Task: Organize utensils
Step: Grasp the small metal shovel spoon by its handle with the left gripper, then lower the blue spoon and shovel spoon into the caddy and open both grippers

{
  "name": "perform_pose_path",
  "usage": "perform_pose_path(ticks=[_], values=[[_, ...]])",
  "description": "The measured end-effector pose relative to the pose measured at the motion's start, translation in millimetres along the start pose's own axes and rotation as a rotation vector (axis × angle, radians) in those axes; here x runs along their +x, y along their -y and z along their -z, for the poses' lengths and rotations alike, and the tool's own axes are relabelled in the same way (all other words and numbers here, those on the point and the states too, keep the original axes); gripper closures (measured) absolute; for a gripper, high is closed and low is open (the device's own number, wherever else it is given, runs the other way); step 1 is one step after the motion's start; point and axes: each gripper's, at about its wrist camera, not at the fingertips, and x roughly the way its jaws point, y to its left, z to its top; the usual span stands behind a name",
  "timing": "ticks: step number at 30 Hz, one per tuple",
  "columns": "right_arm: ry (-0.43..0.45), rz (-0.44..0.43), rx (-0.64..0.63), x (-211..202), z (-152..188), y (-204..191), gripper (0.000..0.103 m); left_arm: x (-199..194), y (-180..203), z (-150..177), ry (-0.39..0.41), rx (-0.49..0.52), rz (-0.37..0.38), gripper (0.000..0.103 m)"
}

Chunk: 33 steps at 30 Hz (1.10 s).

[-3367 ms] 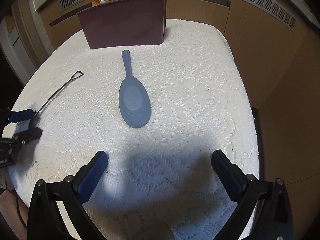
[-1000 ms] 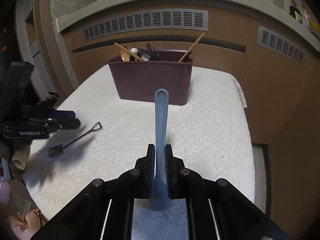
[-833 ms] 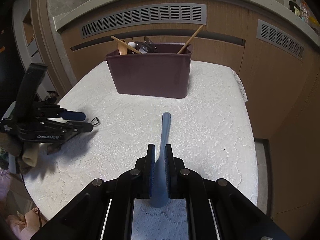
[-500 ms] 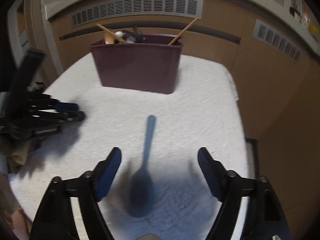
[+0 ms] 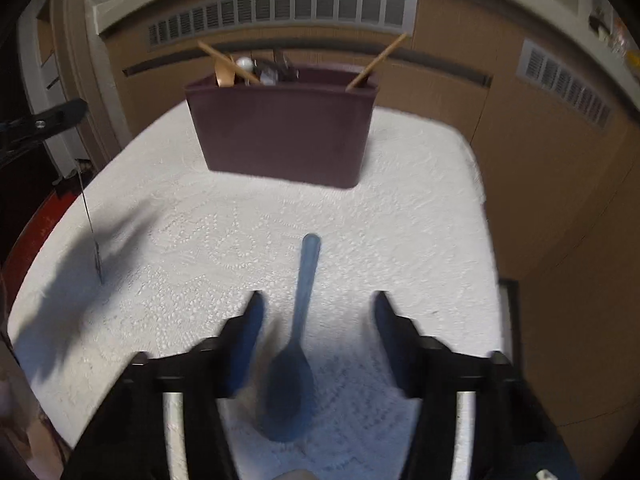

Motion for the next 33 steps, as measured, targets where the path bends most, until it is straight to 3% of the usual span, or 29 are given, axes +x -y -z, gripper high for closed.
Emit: perform_pose_path(ticks=[4,6,10,18,24,27,33], values=[[-0.078,-0.035,0.009,28,-5,-6,0.064,-5,-3,-1,0.009,-0.007,0.001,0.079],[-0.121,-0.026,0.007,40,-6,-9,0.087,-6,-4,-2,0.01,-0.01,0.006,0.079],[-0.109,-0.001,-0.01,37,-4,-15,0.094,-12,-3,-1,0.008,-0.003,0.007,0.079],[0.059,0.024,-0.01,-23,-6,-12,0.094,-27,7,-5,0.035,0.017,0.008,0.079],[0.143,0.0,0.033,-43,-19,-2,0.094,-30,16,-17,0.048,0.032,0.008,0.079],[0.213,-0.003,0.043,-59,-41,2,0.094,-38,26,-42,0.091,0.07,0.004,0.079],[0.454,0.042,0.002,-133,-126,12,0.094,-57,48,-125,0.239,0.153,0.002,0.079]])
